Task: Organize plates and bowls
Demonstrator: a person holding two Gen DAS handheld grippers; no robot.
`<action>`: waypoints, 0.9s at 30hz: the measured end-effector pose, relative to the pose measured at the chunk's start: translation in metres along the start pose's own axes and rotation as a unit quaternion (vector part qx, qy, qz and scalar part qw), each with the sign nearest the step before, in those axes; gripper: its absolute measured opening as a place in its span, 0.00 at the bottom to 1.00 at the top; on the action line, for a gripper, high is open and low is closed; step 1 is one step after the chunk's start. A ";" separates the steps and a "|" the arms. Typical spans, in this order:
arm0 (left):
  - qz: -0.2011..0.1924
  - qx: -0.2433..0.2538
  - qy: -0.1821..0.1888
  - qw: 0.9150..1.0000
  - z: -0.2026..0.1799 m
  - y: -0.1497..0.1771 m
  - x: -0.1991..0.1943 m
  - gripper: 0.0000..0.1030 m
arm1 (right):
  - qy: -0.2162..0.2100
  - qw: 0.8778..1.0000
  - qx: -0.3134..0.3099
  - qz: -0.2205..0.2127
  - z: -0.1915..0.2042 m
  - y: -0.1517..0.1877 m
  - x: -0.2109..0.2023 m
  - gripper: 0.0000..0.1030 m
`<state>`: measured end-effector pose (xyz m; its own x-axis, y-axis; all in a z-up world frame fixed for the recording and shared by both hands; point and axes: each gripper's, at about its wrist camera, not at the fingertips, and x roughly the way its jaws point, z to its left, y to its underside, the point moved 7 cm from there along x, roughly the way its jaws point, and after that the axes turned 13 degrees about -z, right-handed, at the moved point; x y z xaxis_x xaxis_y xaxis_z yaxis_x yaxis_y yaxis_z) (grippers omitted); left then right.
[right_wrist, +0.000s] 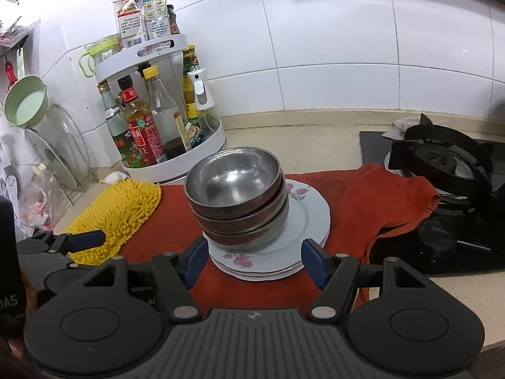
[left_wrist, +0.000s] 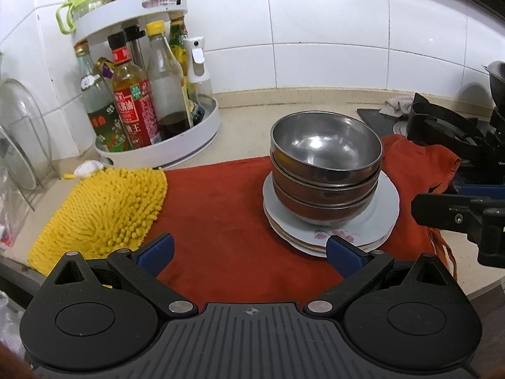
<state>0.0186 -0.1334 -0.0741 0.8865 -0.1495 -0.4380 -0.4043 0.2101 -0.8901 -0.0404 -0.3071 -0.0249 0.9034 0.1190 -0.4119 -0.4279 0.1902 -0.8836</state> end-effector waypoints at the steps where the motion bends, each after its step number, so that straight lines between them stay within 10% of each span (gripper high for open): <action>1: 0.002 -0.002 0.001 1.000 0.000 0.001 0.001 1.00 | 0.002 1.000 0.000 0.000 -0.001 0.001 0.000 0.58; 27: 0.016 -0.041 0.015 0.999 -0.003 0.003 0.004 1.00 | 0.050 0.998 -0.008 0.025 -0.017 0.023 0.012 0.58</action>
<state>0.0201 -0.1365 -0.0794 0.8667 -0.1730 -0.4679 -0.4495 0.1361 -0.8829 -0.0389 -0.3175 -0.0538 0.8798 0.0305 -0.4743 -0.4721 0.1706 -0.8649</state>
